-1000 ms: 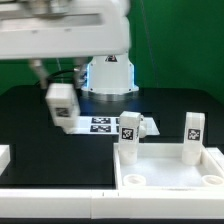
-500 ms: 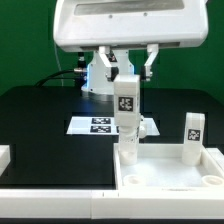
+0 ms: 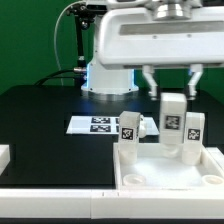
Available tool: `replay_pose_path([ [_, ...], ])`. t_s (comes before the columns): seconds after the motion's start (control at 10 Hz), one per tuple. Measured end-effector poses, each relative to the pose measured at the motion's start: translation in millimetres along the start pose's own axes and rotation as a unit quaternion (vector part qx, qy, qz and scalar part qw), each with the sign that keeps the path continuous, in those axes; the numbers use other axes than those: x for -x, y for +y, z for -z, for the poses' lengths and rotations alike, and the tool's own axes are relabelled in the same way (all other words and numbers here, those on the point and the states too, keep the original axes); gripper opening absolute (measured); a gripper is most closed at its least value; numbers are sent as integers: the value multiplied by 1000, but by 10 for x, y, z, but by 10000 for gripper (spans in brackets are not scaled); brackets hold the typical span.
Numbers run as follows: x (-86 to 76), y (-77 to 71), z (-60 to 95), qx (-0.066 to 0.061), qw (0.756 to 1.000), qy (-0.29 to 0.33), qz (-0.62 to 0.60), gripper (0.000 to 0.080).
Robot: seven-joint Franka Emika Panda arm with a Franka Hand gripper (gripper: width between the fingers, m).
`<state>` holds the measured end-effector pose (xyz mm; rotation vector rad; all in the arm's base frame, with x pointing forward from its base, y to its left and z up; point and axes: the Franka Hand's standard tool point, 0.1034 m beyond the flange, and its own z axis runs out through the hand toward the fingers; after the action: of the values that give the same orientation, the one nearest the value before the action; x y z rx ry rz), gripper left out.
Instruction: Assemble square table
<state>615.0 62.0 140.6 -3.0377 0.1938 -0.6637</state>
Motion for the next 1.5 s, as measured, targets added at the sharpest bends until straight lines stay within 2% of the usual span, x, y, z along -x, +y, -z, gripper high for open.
replay_pose_path([
  [0.1,58,-169,-38,-4,1000,-2,-1,281],
  [0.2,98,-208,-43,-5,1000,2,-11,281],
  [0.6,109,-209,-53,-5,1000,0,-7,281],
  [0.9,131,-375,-151,-7,1000,9,4,281],
  [1.5,132,-409,-285,-4,1000,5,9,281],
])
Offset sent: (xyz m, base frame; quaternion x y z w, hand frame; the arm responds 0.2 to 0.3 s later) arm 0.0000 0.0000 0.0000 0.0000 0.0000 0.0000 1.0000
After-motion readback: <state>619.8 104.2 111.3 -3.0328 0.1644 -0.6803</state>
